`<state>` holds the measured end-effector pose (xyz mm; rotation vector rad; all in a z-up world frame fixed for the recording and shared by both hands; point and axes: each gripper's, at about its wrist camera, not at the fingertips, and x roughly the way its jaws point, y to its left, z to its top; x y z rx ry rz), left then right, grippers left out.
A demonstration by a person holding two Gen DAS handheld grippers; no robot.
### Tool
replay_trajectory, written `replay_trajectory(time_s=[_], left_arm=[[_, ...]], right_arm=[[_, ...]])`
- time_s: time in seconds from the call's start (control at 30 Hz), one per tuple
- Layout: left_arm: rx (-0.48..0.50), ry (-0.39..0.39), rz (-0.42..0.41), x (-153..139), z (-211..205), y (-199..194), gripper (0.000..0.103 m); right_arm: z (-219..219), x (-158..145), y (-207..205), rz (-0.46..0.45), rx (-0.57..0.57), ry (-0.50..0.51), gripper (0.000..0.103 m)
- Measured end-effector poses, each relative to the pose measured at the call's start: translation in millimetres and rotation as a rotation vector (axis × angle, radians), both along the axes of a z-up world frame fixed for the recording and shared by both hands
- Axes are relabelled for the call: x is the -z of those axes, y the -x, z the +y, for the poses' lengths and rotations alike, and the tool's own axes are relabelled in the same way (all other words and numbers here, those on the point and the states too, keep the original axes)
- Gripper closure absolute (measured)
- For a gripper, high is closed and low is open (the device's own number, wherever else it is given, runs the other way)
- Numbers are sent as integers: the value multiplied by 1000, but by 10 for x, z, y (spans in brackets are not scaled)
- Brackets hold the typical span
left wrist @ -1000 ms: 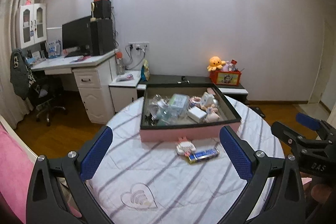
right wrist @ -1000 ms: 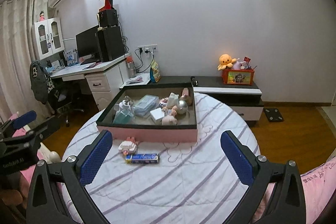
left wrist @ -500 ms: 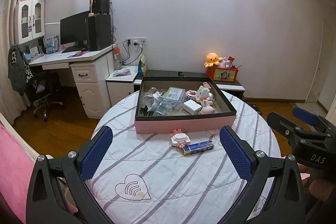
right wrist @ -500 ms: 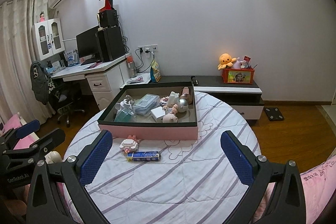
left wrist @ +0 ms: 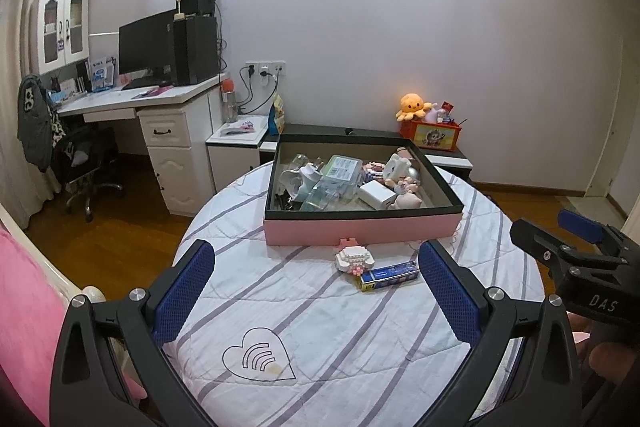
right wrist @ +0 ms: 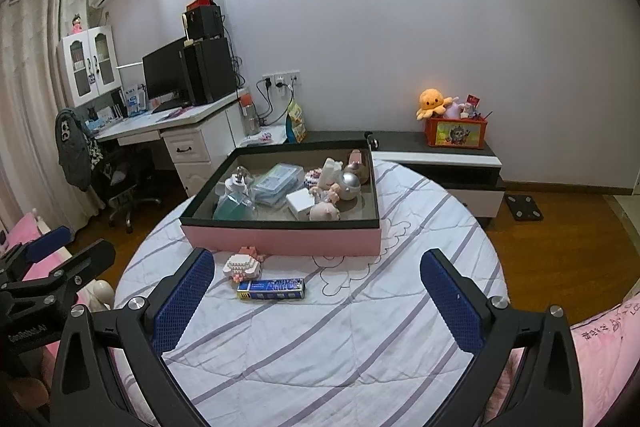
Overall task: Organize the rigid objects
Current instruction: 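Lift both tools back from the box toward the remaining items, then grasp the blue printed box with the right tool while the left tool grasps the pixel-block figure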
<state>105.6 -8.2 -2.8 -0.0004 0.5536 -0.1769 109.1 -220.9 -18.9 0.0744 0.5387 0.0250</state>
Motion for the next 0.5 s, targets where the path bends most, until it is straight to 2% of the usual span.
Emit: replay_trajectory(time_s=[0.2,0.5], left_arm=[[-19,0,41,151,38,-165,0],[-38,-10,137,538,108,-527,0]], right_arm=[[51,232,-230,76,-16,-2,0],[240,788,-750,244,-74,2,0]])
